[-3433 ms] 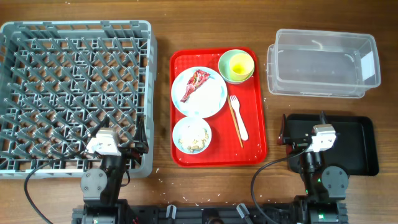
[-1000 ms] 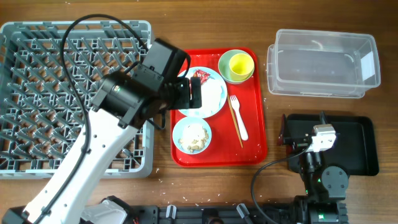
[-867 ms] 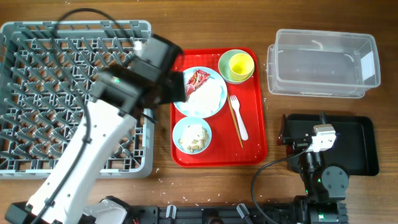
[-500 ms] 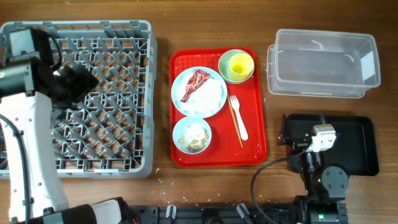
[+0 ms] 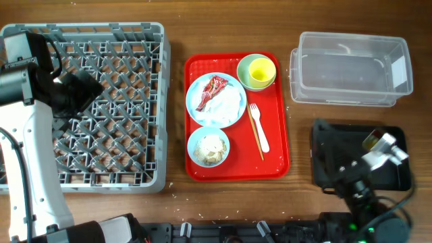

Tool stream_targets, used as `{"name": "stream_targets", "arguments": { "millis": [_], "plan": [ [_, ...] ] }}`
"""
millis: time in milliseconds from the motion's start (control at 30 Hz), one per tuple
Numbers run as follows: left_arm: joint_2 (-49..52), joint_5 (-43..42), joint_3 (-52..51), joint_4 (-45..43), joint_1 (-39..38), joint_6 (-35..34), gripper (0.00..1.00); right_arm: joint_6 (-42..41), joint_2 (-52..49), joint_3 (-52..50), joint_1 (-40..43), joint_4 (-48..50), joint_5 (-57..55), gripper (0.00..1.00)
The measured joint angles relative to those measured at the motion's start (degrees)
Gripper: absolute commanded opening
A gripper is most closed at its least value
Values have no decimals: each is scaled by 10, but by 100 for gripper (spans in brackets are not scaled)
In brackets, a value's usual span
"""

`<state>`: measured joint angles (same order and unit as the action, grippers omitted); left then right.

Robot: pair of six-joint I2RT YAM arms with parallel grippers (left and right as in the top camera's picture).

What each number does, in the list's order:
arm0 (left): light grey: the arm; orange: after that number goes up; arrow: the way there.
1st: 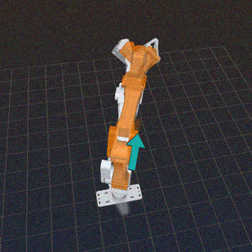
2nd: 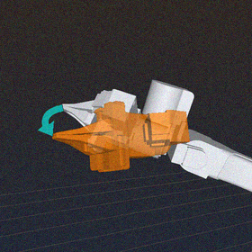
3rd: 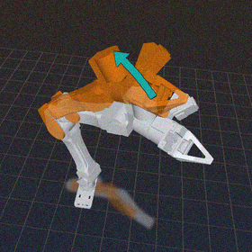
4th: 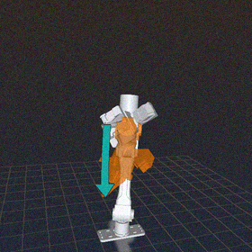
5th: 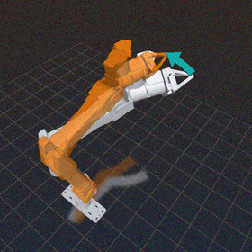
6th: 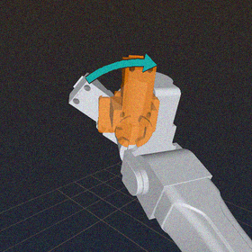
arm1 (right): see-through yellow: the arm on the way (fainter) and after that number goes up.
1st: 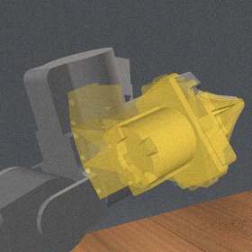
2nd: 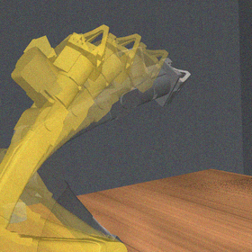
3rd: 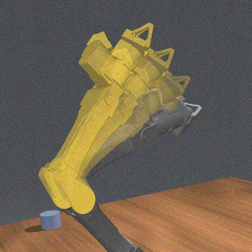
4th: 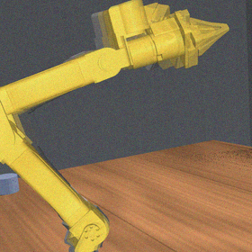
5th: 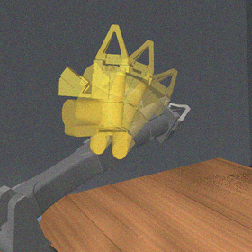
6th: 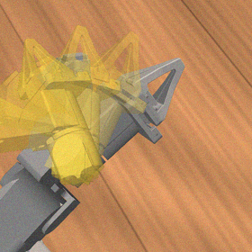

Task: Sort waste into correct bins and load items into the dishwasher rack

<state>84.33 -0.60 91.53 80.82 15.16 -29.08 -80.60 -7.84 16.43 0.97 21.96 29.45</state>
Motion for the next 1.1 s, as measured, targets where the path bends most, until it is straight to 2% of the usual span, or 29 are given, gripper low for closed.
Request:
{"name": "stream_targets", "arguments": {
  "millis": [100, 167, 200, 267, 300, 367, 433, 500, 533, 567, 600, 700, 733, 767, 933, 1033, 1100],
  "plan": [
    [0, 0, 0, 0, 0, 0, 100, 181, -160, 252, 0, -244, 21, 100],
    [0, -2, 0, 0, 0, 0, 100, 337, -313, 440, 0, -463, 40, 100],
    [0, -2, 0, -1, 0, 0, 100, 381, -364, 500, -1, -547, 38, 100],
    [1, -4, 0, 1, 0, 0, 100, 528, -577, 704, -54, -750, -9, 100],
    [1, -4, 0, 0, 0, 0, 100, 547, -625, 746, -83, -785, -25, 100],
    [1, -4, 0, 0, 0, 0, 100, 572, -739, 804, -189, -804, -102, 100],
    [1, -4, 0, 0, 0, 0, 100, 582, -851, 808, -287, -782, -170, 100],
    [1, -4, 0, 0, 0, 0, 100, 584, -917, 808, -314, -739, -186, 100],
    [1, -4, 0, 0, 0, 0, 100, 585, -947, 808, -317, -725, -188, 100],
    [1, -4, 0, 0, 0, 0, 100, 584, -974, 808, -315, -713, -189, 77],
    [1, -4, 0, 0, 0, 0, 100, 585, -990, 808, -314, -713, -188, 73],
    [1, -4, 0, 0, 0, 0, 100, 573, -1027, 808, -314, -767, -188, 71],
    [1, -4, 0, 0, 0, 0, 100, 562, -1036, 803, -314, -778, -192, 66],
    [1, -4, 0, 0, 0, 0, 100, 548, -1050, 792, -314, -779, -203, 63],
    [1, -4, 0, 0, 0, 0, 100, 512, -1086, 770, -314, -778, -276, 61],
    [1, -4, 0, 0, 0, 0, 100, 506, -1095, 770, -314, -766, -291, 50],
    [1, -4, 0, 0, 0, 0, 100, 504, -1105, 770, -314, -761, -293, 48]
  ]
}}
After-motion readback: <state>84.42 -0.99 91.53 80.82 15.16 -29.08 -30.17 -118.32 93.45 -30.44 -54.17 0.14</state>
